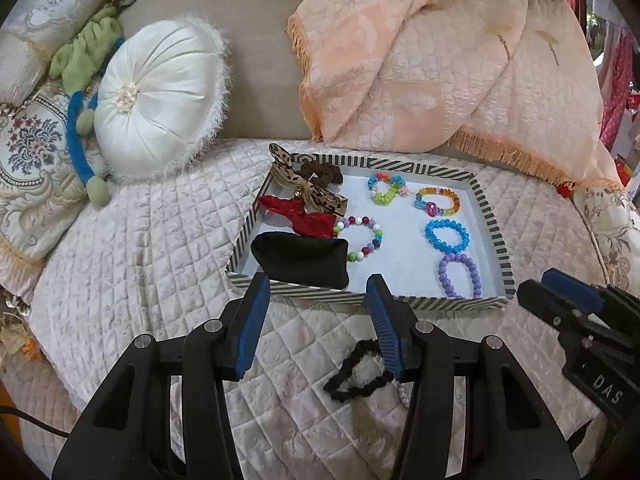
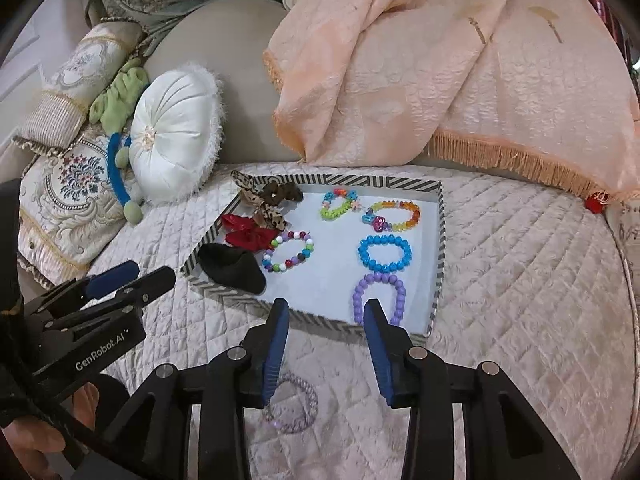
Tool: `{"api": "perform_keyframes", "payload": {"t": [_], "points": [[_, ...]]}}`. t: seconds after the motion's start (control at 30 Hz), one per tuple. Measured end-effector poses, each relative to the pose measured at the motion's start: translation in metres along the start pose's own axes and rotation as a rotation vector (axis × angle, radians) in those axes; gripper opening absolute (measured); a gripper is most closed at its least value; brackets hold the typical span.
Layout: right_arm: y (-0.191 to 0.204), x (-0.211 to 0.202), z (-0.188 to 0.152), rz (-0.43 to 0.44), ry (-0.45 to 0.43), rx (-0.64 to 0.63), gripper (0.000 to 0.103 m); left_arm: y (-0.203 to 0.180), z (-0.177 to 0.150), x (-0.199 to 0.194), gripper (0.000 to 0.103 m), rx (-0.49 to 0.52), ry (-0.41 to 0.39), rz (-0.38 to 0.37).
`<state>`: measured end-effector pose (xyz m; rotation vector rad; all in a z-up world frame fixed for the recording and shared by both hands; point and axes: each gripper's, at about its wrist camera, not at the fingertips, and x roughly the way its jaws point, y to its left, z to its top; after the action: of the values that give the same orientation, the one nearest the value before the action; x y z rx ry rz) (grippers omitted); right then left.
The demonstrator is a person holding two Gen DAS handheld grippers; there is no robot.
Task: Organize jewelry
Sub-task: 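Withdraw both open tools from the tray toward the remaining scrunchie and bracelet, then grasp the black scrunchie with the left tool while the right tool grasps the lavender braided bracelet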
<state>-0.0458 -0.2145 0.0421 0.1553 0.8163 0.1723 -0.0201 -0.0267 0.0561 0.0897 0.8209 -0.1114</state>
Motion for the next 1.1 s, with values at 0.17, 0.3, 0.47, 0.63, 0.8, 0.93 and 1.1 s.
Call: {"api": "perform_keyframes", "payload": {"t": [0.17,0.3,0.47,0.63,0.8,0.93,1.1], "points": [[0.012,-0.007,-0.007,-0.004,0.007,-0.033,0.038,-0.002,-0.004,-0.008,0.05,0.012,-0.009,0.005],[0.018,-0.015,-0.007,-0.012,-0.008,-0.05,0.039,-0.002,-0.005,-0.013,0.05,0.007,-0.015,0.005],[0.02,-0.016,-0.01,-0.013,0.006,-0.049,0.04,0.001,-0.007,-0.015,0.05,0.001,-0.006,0.004],[0.018,-0.015,-0.018,-0.026,0.031,-0.053,0.04,0.004,-0.011,-0.017,0.05,-0.007,-0.001,0.006],[0.019,-0.017,-0.022,-0.029,0.038,-0.057,0.04,0.004,-0.014,-0.018,0.05,-0.005,0.007,0.004],[0.019,-0.015,-0.024,-0.029,0.05,-0.061,0.041,0.004,-0.016,-0.016,0.05,-0.004,0.016,0.002],[0.018,-0.007,-0.034,-0.026,0.086,-0.062,0.041,0.012,-0.02,-0.007,0.05,-0.025,0.056,-0.033]]}}
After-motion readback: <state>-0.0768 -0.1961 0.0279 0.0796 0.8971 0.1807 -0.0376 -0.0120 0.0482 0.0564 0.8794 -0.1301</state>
